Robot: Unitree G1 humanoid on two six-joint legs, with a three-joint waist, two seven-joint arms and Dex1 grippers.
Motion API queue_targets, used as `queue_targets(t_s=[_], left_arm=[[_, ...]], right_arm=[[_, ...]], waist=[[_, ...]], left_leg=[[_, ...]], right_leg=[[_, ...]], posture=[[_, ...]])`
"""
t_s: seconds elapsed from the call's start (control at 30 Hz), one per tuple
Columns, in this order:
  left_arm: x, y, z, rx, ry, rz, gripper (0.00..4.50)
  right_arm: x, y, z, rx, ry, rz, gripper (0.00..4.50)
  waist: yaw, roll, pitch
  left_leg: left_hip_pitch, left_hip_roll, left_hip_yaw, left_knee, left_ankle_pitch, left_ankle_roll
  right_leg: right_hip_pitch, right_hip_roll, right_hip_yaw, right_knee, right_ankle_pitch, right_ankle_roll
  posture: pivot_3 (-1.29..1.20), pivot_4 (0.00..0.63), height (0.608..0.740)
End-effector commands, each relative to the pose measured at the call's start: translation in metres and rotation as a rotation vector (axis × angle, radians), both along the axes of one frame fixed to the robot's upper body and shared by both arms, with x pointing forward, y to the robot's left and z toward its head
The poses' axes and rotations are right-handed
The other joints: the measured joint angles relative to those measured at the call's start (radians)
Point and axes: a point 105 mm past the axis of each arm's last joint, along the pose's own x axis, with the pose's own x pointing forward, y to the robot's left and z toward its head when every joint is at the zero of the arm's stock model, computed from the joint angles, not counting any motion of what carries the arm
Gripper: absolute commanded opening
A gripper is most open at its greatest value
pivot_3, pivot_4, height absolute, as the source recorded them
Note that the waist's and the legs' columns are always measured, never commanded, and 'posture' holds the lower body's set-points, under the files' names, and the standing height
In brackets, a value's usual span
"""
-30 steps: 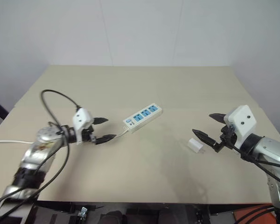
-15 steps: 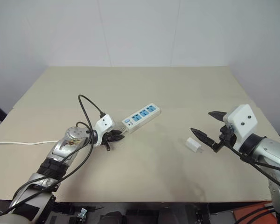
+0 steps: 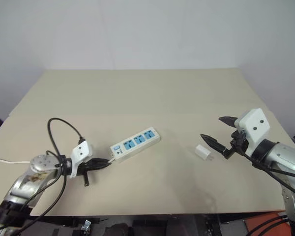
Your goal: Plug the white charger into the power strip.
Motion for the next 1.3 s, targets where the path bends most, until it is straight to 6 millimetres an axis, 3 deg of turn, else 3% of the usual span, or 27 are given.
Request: queue_targets(t_s=[0.03,0.17,0.37,0.7,0.87,1.1,1.27,1.3], left_arm=[[0.006,-0.013,0.023,-0.106,-0.101,-0.041,1.14],[0.006,-0.024,0.049,-0.250,-0.167,-0.084,2.42],[0.021,-0.035,0.041,-0.311,-0.279,-0.046,4.34],[0.040,-0.042,0.011,-0.277,-0.198,-0.075,4.34],[0.040,-0.042,-0.012,-0.269,-0.125,-0.070,4.34],[0.044,-0.057,-0.023,-0.325,-0.103,-0.097,4.34],[0.046,-0.078,-0.017,-0.382,-0.120,-0.173,3.28],[0.046,-0.081,-0.015,-0.386,-0.119,-0.192,3.30]], right_arm=[[0.003,0.006,0.010,-0.003,-0.036,0.022,4.50],[0.002,0.008,0.010,0.007,-0.039,0.027,4.50],[0.002,0.011,0.010,0.029,-0.048,0.033,4.50],[0.002,0.017,0.018,0.044,-0.078,0.042,4.50],[0.000,0.019,0.021,0.050,-0.085,0.045,4.50],[-0.002,0.021,0.023,0.051,-0.082,0.050,4.50],[-0.003,0.019,0.024,0.040,-0.079,0.046,4.50],[-0.003,0.018,0.025,0.038,-0.079,0.045,4.50]], waist=[[0.010,0.000,0.000],[0.013,0.000,0.000],[0.010,0.001,0.000],[0.002,0.000,0.000],[0.001,0.001,0.000],[0.015,0.004,-0.003],[0.026,0.005,-0.003],[0.027,0.005,-0.003]], left_leg=[[0.000,0.000,0.000,0.001,0.000,0.000],[-0.001,0.000,0.000,0.002,0.000,0.000],[-0.002,0.000,0.000,0.002,0.000,0.000],[-0.002,-0.001,0.000,0.002,0.000,0.000],[-0.002,-0.001,0.000,0.002,0.000,0.000],[0.004,-0.002,-0.001,0.002,0.000,0.000],[0.004,-0.002,-0.001,0.003,0.000,0.000],[0.004,-0.002,-0.001,0.003,0.000,0.000]], right_leg=[[0.001,0.000,-0.001,0.000,0.000,0.000],[0.001,0.001,-0.002,0.000,0.000,0.000],[0.000,0.001,-0.001,0.000,0.001,0.000],[0.000,0.001,-0.001,0.000,0.001,0.000],[0.000,0.001,-0.002,0.000,0.001,0.000],[0.006,0.001,-0.002,0.000,0.001,0.001],[0.007,0.001,-0.002,0.000,0.001,0.001],[0.007,0.001,-0.002,0.000,0.001,0.001]], posture=[[0.00,0.150,0.740],[0.00,0.150,0.740],[0.00,0.150,0.740],[0.00,0.150,0.740],[0.00,0.150,0.740],[0.00,0.150,0.740],[0.00,0.150,0.740],[0.00,0.150,0.740]])
